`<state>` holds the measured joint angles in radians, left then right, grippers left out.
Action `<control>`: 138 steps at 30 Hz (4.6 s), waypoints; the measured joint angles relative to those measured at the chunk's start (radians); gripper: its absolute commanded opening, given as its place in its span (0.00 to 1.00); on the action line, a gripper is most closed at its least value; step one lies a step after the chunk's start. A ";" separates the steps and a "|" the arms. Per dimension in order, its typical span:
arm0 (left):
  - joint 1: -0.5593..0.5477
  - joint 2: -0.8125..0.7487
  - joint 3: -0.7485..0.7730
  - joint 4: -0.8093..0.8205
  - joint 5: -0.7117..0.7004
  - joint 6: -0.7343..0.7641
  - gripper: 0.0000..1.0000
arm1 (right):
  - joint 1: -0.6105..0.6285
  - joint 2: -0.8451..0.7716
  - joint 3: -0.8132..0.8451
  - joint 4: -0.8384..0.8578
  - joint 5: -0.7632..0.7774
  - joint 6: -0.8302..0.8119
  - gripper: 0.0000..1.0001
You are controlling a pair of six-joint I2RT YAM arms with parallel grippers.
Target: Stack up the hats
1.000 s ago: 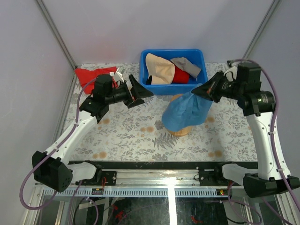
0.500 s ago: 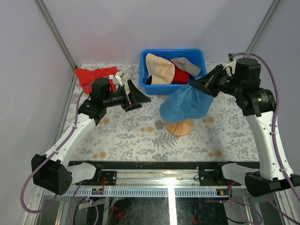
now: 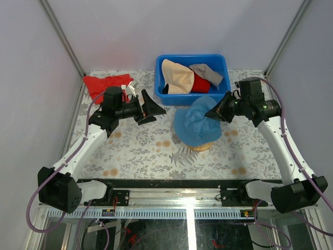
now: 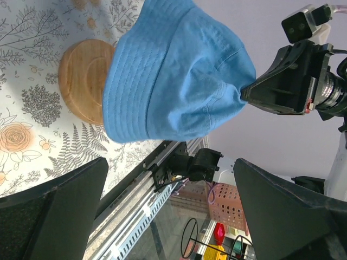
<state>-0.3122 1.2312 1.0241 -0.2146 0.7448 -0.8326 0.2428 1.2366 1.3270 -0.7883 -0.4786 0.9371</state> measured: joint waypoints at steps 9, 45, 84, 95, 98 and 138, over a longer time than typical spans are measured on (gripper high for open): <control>0.000 0.008 -0.035 -0.003 -0.011 0.007 1.00 | 0.007 0.021 0.002 0.000 -0.008 -0.054 0.59; -0.082 0.458 -0.057 0.523 0.038 -0.091 0.57 | -0.290 -0.080 0.129 -0.232 0.126 -0.439 0.72; -0.087 0.587 -0.223 0.628 0.021 -0.173 0.31 | -0.407 0.042 -0.149 -0.046 -0.031 -0.451 0.72; -0.087 0.568 -0.191 0.587 0.005 -0.188 0.38 | -0.427 0.187 -0.231 0.241 -0.144 -0.348 0.60; -0.086 0.539 -0.153 0.518 -0.010 -0.181 0.40 | -0.429 0.220 -0.216 0.271 -0.143 -0.330 0.49; -0.191 0.801 0.308 0.314 -0.084 -0.151 0.43 | -0.237 0.465 -0.113 0.390 -0.159 -0.274 0.44</control>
<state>-0.5034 2.0323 1.3319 0.0994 0.6609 -0.9833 0.0059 1.7012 1.2144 -0.3981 -0.6373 0.6632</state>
